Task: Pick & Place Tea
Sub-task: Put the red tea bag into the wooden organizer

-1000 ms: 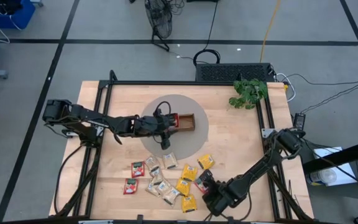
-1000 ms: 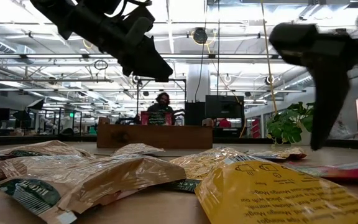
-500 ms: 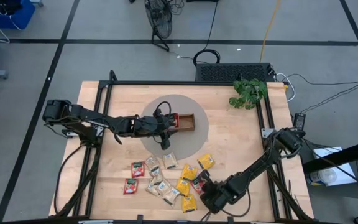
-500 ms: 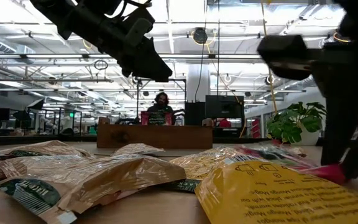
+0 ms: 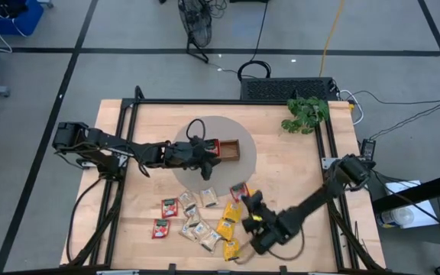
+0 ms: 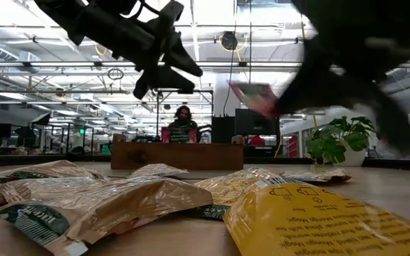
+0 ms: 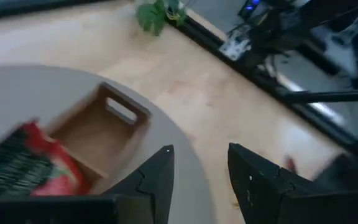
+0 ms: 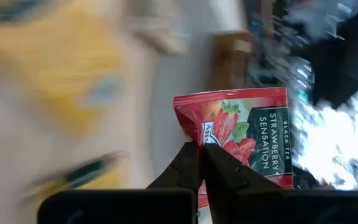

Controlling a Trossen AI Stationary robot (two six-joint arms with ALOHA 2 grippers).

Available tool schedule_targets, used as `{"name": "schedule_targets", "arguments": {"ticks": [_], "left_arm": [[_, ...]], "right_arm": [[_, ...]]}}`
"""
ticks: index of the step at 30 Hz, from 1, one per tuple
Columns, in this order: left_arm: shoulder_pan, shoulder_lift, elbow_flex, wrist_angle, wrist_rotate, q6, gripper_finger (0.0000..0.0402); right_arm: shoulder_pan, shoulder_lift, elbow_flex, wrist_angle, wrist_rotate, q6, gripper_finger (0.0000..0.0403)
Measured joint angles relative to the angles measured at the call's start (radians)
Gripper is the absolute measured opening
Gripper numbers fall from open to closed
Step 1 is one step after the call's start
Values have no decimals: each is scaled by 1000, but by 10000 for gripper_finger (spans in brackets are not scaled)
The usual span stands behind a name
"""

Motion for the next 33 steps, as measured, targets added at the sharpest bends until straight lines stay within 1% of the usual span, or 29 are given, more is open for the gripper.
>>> {"name": "schedule_targets", "arguments": {"ticks": [2,5,10,14,17,20,23,27,33], "left_arm": [[-11,0,0,23,26,-27,154],[-40,0,0,82,36,-37,154],[-90,0,0,117,30,29,154],[-107,0,0,116,29,46,154],[-106,0,0,106,28,47,154],[-105,0,0,107,22,57,154],[-106,0,0,101,-1,87,154],[-105,0,0,101,-30,103,154],[-89,0,0,101,-35,103,154]], "right_arm": [[-41,-5,-7,42,42,-38,0],[-98,1,-20,88,41,-102,0],[-177,-2,-22,211,67,-221,0],[-210,-2,-23,348,67,-379,0],[-220,-2,-23,449,66,-494,0],[-221,-3,-23,533,70,-569,0],[-209,-3,-23,591,107,-631,1],[-188,-3,-22,604,119,-650,1],[-174,-3,-22,601,130,-639,2]]}}
